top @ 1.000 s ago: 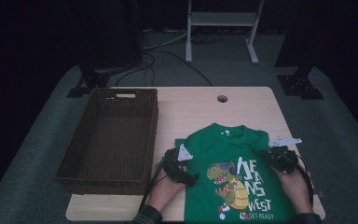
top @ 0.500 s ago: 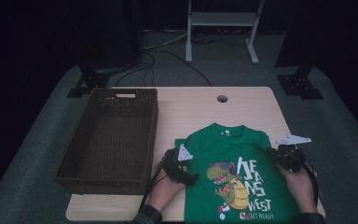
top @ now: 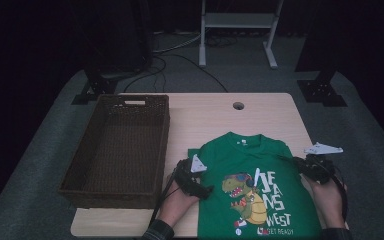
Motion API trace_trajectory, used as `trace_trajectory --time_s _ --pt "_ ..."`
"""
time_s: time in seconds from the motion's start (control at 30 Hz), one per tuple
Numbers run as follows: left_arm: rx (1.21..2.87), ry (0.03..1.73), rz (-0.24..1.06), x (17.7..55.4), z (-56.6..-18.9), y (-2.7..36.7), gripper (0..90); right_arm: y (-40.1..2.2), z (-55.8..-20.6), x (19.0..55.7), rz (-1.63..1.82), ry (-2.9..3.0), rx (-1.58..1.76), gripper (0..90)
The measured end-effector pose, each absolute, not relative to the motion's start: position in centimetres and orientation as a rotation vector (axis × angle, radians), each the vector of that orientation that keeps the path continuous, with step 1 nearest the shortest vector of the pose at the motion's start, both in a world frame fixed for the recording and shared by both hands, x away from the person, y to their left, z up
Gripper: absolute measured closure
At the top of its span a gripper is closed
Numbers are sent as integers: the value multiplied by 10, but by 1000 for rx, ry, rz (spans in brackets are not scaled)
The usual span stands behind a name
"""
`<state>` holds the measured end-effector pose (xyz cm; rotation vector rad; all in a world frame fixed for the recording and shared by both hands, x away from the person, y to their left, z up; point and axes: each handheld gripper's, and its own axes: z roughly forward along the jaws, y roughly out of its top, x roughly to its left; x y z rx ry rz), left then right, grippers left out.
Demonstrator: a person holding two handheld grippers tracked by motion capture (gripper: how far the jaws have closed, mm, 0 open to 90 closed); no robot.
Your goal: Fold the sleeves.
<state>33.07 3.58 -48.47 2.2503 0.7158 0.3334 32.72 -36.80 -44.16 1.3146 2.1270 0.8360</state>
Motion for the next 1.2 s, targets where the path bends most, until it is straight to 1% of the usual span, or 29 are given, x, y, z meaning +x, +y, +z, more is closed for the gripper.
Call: trace_trajectory --time_s 1.2 --pt "2251 716 333 331 -485 36 12 -405 -462 333 708 2091 1459 879"
